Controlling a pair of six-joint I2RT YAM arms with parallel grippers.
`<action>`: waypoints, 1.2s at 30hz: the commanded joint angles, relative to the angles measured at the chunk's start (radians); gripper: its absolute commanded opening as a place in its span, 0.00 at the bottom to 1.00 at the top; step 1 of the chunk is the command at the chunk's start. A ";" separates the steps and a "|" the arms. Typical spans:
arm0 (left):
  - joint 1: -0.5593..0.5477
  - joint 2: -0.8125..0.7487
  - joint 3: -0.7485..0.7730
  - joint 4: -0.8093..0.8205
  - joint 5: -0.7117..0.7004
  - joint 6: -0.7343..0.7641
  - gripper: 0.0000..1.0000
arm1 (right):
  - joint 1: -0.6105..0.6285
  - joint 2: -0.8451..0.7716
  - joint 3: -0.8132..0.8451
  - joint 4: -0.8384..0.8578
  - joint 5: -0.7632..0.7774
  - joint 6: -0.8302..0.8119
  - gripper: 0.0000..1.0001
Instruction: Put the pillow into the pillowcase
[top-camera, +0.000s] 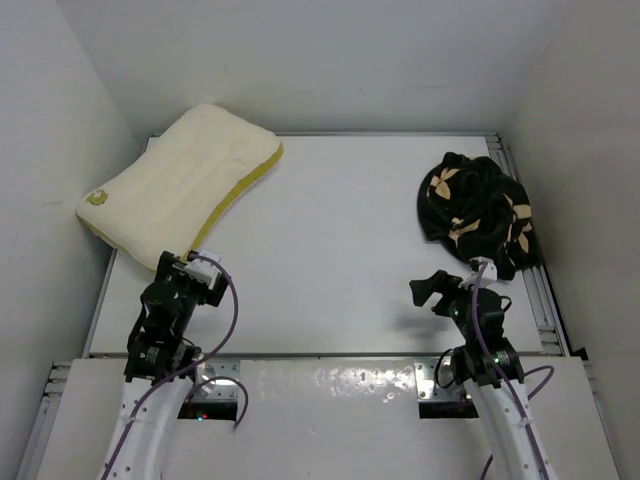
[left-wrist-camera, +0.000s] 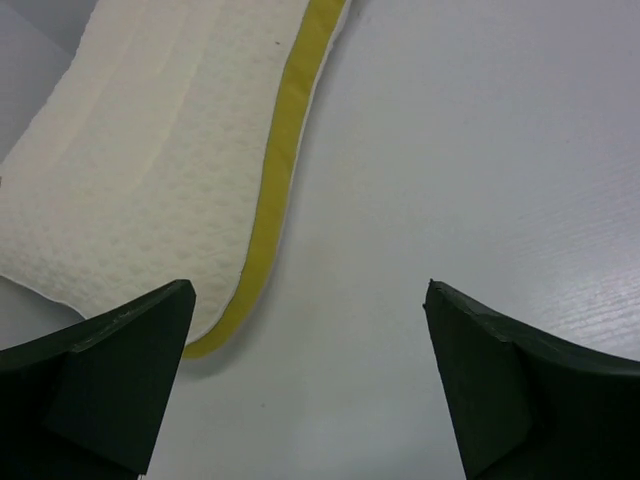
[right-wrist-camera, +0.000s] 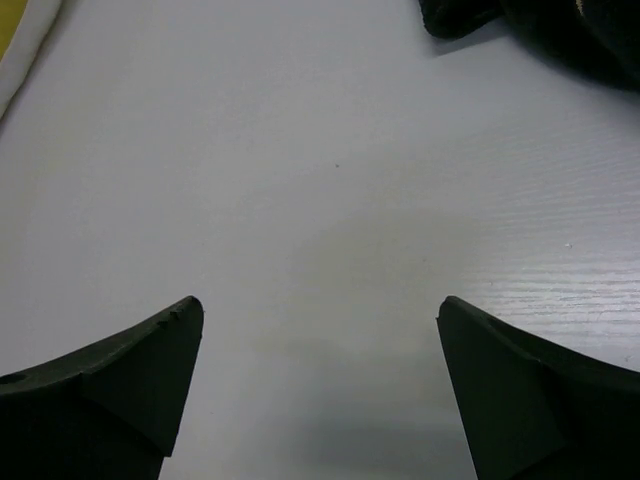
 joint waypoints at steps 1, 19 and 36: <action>0.013 -0.011 0.029 0.078 -0.083 -0.068 1.00 | 0.008 0.005 0.003 0.024 -0.001 -0.003 0.99; -0.053 1.332 1.082 -0.258 -0.228 0.047 0.99 | 0.006 0.788 0.479 0.037 0.295 -0.034 0.99; -0.020 1.985 1.298 0.243 -0.415 0.212 0.94 | -0.116 1.811 1.550 -0.213 0.614 -0.103 0.99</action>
